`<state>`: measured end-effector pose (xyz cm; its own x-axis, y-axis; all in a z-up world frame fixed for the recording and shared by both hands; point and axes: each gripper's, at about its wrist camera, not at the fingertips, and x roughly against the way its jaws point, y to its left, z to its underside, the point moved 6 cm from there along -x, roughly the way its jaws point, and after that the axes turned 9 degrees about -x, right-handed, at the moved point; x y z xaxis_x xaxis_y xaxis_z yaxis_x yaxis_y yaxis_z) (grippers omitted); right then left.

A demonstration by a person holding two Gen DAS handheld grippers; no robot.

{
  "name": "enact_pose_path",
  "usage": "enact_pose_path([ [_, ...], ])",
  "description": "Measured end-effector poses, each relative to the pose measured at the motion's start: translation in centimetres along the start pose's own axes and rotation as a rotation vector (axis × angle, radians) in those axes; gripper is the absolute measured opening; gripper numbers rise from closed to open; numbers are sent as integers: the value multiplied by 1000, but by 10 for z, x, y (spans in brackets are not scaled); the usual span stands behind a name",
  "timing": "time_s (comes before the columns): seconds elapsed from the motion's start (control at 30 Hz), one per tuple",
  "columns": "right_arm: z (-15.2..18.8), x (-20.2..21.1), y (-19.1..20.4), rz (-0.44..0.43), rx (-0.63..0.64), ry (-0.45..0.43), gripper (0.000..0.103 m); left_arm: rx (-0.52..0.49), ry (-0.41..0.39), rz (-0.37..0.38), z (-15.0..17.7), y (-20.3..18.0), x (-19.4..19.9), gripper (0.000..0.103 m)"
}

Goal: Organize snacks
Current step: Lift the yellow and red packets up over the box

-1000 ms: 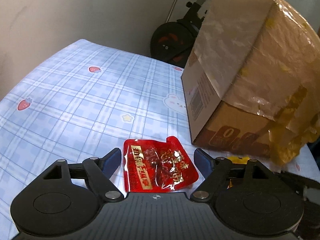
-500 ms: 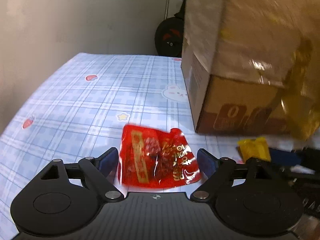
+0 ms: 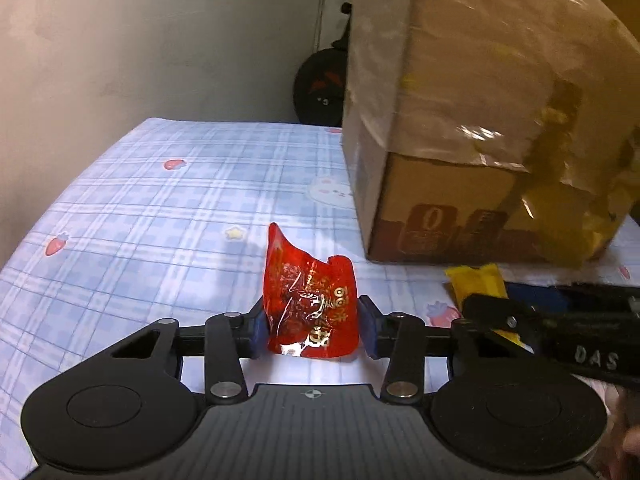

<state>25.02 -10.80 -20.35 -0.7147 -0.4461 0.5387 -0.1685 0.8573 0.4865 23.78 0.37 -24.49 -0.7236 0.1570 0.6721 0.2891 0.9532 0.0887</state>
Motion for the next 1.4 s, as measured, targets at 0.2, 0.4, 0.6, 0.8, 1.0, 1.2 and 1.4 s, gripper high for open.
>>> enact_pose_path([
  [0.2, -1, 5, -4, -12, -18, 0, 36, 14, -16, -2, 5, -3, 10, 44],
  [0.4, -2, 6, -5, -17, -27, 0, 36, 24, -52, -5, 2, -4, 26, 43],
  [0.6, -2, 10, -4, -30, -35, -11, 36, 72, -84, -10, 1, -3, 48, 43],
  [0.8, -4, 32, 2, -69, -26, -81, 36, 117, -125, -17, -8, -4, 73, 43],
  [1.0, -16, 68, 20, -112, 58, -183, 36, 151, -187, -23, -31, -5, 96, 43],
  [1.2, -44, 105, 36, -148, 109, -312, 36, 100, -282, 7, -72, -19, 120, 43],
  [1.4, -96, 134, 35, -147, 105, -440, 36, 36, -414, 55, -135, -37, 141, 44],
])
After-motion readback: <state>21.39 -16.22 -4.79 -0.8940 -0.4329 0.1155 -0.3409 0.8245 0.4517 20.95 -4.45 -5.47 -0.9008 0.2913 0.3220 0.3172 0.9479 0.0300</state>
